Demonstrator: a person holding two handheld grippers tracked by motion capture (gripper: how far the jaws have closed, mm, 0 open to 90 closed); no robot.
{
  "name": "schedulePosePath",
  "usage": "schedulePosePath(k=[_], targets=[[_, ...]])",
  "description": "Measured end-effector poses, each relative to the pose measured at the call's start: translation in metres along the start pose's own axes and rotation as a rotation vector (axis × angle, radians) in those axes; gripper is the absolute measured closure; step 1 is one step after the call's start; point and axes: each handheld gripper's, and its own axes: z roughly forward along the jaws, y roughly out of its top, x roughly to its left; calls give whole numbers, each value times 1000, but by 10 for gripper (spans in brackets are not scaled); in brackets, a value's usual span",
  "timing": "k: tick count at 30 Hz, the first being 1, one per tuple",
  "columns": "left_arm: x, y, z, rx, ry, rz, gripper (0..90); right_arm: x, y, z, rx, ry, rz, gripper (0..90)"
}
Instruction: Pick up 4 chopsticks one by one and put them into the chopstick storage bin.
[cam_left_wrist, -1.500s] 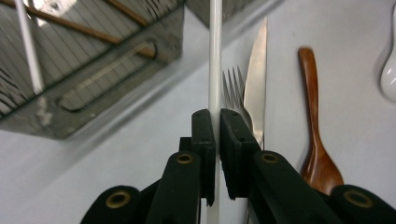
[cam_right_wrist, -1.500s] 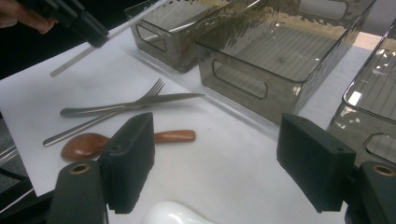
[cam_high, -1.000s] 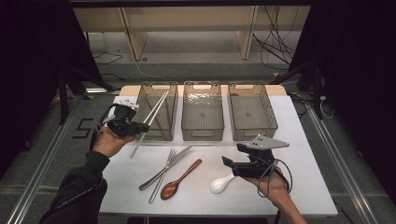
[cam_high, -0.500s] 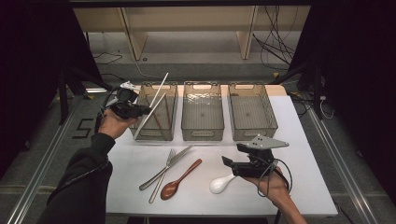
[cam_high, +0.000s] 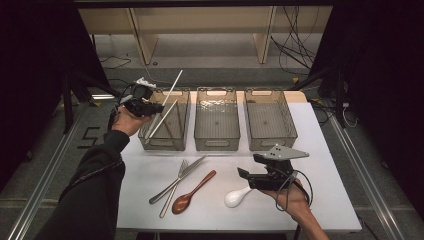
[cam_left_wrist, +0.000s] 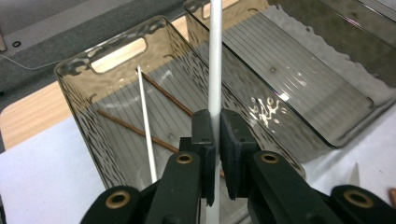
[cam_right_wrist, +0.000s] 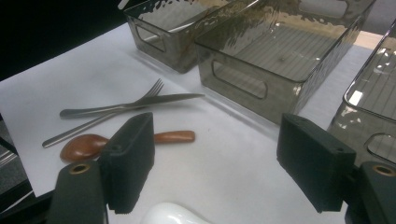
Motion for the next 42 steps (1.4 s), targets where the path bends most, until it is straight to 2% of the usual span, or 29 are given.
schedulePosePath(k=[3,10,22,42], targets=[[4,3,4,-8,5,-4,841,0,0,0,2,0,3,287],[10,3,19,11,26,-9,841,0,0,1,3,3,-2,287],[17,-11,33,31,47,-28,840,0,0,1,2,4,-1,287],[15,-19,45,91,67,-18,834,0,0,1,6,4,-1,287]])
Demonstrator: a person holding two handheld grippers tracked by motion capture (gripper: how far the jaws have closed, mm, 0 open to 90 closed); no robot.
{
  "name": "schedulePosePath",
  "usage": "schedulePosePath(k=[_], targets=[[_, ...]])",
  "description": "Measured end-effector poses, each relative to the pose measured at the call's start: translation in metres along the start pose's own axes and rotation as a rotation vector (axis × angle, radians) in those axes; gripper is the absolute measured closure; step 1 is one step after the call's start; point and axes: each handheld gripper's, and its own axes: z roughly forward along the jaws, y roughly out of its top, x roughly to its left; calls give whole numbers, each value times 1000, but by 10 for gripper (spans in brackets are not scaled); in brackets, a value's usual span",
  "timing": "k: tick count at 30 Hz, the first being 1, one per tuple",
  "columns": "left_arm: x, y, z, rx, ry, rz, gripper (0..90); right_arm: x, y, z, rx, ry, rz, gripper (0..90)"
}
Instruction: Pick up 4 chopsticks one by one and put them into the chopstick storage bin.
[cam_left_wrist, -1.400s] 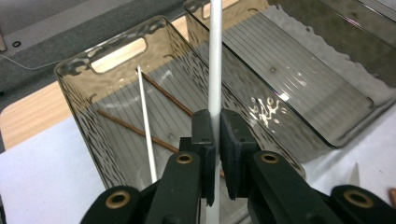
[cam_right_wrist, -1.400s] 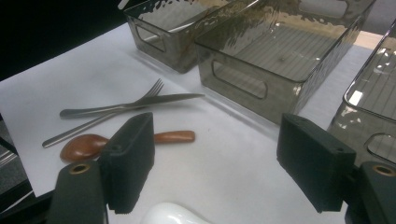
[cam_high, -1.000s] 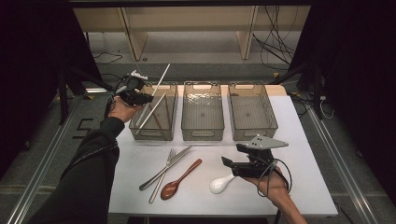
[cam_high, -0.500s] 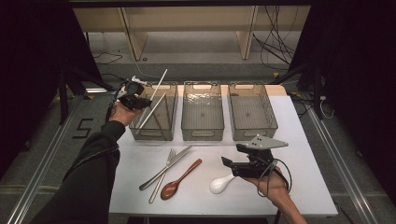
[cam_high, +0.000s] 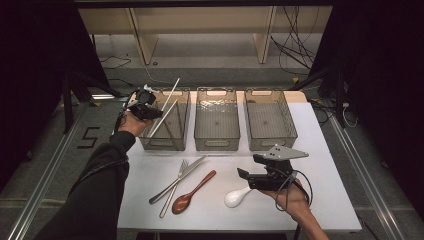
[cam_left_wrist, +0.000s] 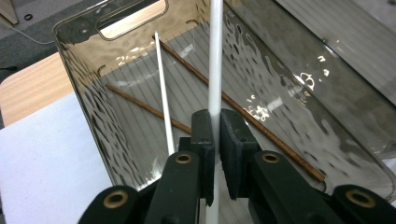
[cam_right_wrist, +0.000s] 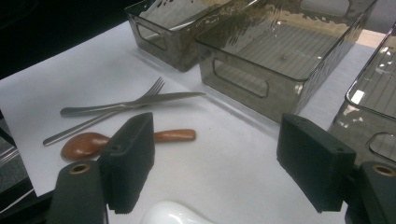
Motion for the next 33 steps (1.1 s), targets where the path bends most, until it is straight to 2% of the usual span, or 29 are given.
schedulePosePath(k=[3,5,7,8,11,14,16,18,21,24,27,33], targets=[[0,0,0,6,-2,-10,829,0,0,0,-1,1,-1,287],[0,-1,2,12,-3,0,827,0,0,0,-1,1,-2,287],[-1,-2,2,20,11,8,826,0,0,0,0,1,-2,287],[0,-2,2,15,12,-1,822,0,0,0,0,1,-2,287],[1,-3,-2,11,10,-12,784,1,0,0,-2,2,-2,287],[1,-2,-7,17,5,-4,734,0,0,0,-1,2,-2,287],[-1,-2,-13,6,-8,-18,684,1,0,0,-1,1,-3,287],[-5,-1,-21,-8,-30,-26,632,1,0,0,-2,2,-4,287],[-16,-2,-33,-20,-67,-7,498,1,0,0,-1,0,-3,287],[-27,-5,-44,-29,-95,-9,400,2,1,0,-1,0,-5,287],[-38,-10,-53,-24,-115,20,342,2,0,0,-1,-1,-4,287],[-52,-24,-65,-40,-146,39,288,2,1,0,-3,-2,-2,287]])
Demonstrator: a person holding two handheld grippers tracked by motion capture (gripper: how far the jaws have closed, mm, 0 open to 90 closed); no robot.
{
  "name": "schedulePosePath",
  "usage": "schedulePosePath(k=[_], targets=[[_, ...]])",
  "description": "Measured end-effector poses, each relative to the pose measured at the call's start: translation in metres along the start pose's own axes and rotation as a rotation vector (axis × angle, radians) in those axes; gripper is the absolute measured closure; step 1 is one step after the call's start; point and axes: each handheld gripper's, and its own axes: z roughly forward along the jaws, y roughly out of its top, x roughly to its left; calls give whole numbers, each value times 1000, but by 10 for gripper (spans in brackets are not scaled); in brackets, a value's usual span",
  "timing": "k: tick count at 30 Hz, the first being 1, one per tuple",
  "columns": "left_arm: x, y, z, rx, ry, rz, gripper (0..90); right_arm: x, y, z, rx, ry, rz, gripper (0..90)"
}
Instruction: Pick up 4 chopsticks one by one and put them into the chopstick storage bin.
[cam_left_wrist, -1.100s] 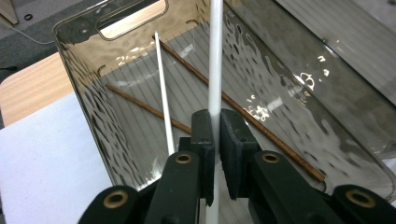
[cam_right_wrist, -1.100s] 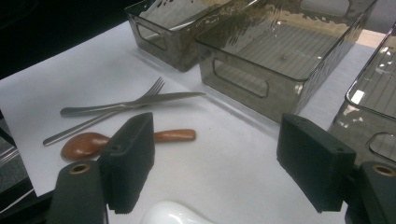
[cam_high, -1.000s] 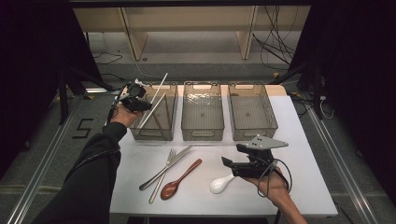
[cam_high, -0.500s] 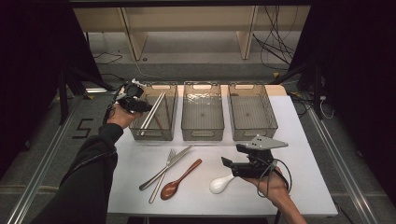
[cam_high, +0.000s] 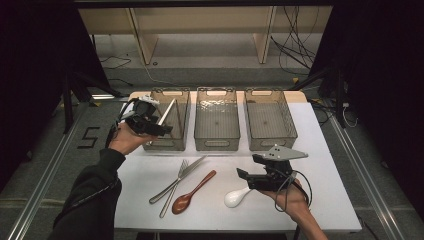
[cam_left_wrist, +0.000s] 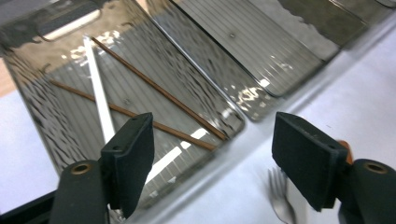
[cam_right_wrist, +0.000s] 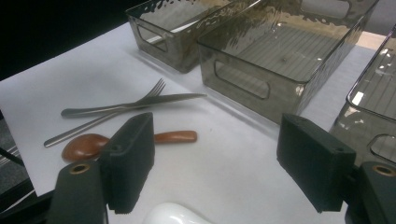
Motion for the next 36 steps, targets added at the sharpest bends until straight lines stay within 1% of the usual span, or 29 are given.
schedulePosePath(k=[2,4,6,8,9,11,12,14,16,20,22,23,25,26,28,31,33,36], targets=[[-4,-2,0,29,-2,18,280,0,0,0,0,0,0,287],[-9,-6,0,33,0,25,269,0,0,0,-1,1,-1,287],[-14,-9,1,50,-5,39,263,1,0,0,-2,1,-4,287],[-18,-13,2,57,-7,42,257,1,0,0,-2,2,-4,287],[-20,-15,2,53,-7,35,255,1,0,0,0,2,-5,287],[-26,-19,2,52,-15,39,255,0,0,0,2,2,-5,287],[-28,-21,1,57,-22,49,255,0,-1,-1,2,2,-5,287],[-33,-24,1,54,-30,58,253,0,-1,-1,-3,2,-4,287],[-36,-28,1,44,-36,58,250,-1,-1,-2,0,2,-6,287],[-40,-38,-1,-7,-49,31,239,-3,-2,-1,23,17,-10,287],[-41,-43,-2,-11,-44,39,231,-5,-2,-1,46,30,-15,286],[-41,-46,-2,-16,-43,35,230,-6,-2,0,56,32,-19,286],[-42,-51,-4,-40,-43,23,227,-8,-3,3,81,42,-32,286],[-43,-53,-5,-54,-53,14,227,-9,-3,4,95,42,-41,286],[-46,-58,-6,-75,-58,19,220,-12,-3,7,113,45,-41,287],[-53,-64,-8,-109,-71,10,210,-19,-4,10,138,34,-42,292],[-57,-66,-10,-131,-75,17,209,-23,-5,13,150,28,-37,311],[-63,-68,-15,-179,-84,6,201,-27,-7,17,179,16,-39,347]])
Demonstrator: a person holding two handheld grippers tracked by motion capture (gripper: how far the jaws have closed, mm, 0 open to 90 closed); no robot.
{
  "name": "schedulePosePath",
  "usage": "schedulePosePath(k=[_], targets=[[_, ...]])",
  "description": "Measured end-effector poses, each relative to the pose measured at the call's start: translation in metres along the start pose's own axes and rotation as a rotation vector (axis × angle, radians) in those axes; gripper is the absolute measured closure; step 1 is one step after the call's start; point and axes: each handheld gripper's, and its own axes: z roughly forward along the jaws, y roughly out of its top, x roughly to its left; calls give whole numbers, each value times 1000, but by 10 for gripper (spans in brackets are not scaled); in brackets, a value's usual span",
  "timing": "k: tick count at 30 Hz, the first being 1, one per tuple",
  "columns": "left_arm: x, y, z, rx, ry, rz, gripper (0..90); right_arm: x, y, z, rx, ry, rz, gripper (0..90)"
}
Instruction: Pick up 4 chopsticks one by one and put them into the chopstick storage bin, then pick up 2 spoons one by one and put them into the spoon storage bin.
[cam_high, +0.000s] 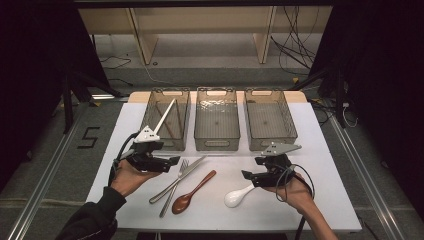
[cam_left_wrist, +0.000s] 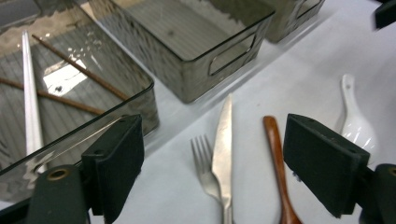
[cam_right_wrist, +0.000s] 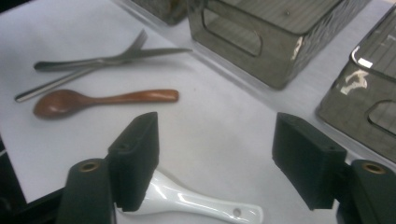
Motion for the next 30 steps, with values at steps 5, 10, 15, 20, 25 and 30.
schedulePosePath(k=[5,10,15,20,25,30], targets=[[-9,-4,-7,-63,-16,5,184,-7,-4,10,59,-15,-1,419],[-13,-7,-14,-98,-22,-2,172,-14,-9,17,93,-24,8,474],[-13,-10,-19,-112,-32,-16,170,-16,-11,21,107,-29,7,537],[-12,-14,-18,-117,-29,-26,169,-16,-13,22,116,-35,11,616],[-13,-20,-15,-95,-28,-16,168,-15,-13,23,123,-39,9,677],[-11,-21,-17,-95,-29,-22,166,-14,-14,25,127,-57,6,742]])
